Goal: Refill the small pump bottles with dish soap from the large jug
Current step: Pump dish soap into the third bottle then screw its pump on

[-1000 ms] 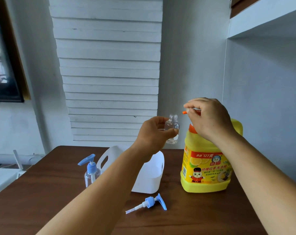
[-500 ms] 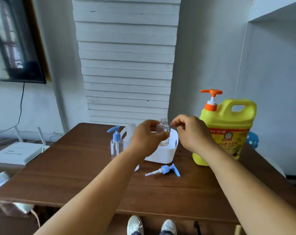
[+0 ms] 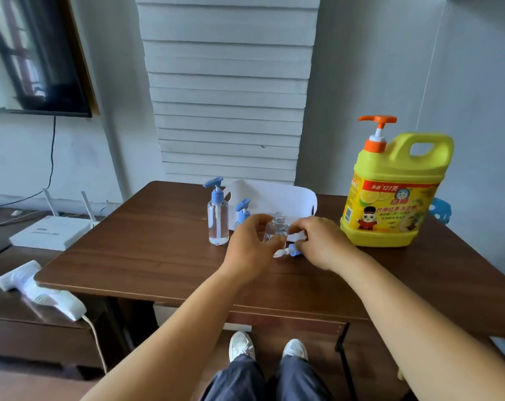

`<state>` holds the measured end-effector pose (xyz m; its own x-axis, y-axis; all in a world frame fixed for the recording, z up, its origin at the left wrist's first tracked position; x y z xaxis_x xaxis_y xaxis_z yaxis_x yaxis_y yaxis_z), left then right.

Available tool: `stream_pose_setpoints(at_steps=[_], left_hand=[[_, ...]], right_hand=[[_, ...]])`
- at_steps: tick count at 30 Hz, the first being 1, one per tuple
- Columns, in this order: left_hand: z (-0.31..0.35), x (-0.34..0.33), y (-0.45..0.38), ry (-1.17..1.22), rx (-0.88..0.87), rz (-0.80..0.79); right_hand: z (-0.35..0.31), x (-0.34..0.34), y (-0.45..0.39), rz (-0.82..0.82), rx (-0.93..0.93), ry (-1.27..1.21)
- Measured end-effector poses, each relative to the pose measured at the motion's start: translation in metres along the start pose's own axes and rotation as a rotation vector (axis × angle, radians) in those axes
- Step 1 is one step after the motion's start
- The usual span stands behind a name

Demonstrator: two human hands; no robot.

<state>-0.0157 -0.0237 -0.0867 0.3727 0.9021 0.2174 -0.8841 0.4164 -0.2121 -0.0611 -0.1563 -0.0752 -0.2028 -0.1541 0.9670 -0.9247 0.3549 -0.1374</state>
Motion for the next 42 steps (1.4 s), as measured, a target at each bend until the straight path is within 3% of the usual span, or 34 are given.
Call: stream_pose_setpoints(at_steps=[12,21,24,28,42], left_hand=[[-0.028,0.003,0.006,-0.016,0.021,0.027],[-0.037,-0.001,-0.003,-0.051,0.034,0.004],[-0.037,-0.003,-0.002,-0.067,0.01,-0.019],[-0.036,-0.003,0.0,-0.078,-0.01,-0.02],[-0.034,-0.004,0.002,-0.131,-0.03,-0.014]], right_hand=[[0.016,-0.02,-0.003,-0.066,-0.002,0.126],[0.018,0.024,-0.005,0.106,-0.055,-0.605],[0.013,0.032,-0.003,0.067,-0.025,-0.689],[0.005,0.047,0.001,-0.023,0.038,-0.604],[-0.015,0.065,0.002,-0.035,0.042,-0.184]])
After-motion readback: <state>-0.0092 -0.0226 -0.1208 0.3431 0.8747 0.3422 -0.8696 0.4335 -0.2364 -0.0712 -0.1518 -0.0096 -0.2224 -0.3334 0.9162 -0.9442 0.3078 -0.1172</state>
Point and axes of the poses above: each hand's wrist, its own y-axis away from the middle knuckle, its own x-axis out of the back of the hand, z = x × y, the point moved 8 cm from there along -y, towards the middle knuckle, and after that the axes turned 8 degrees about y, right-handed, at the moved point
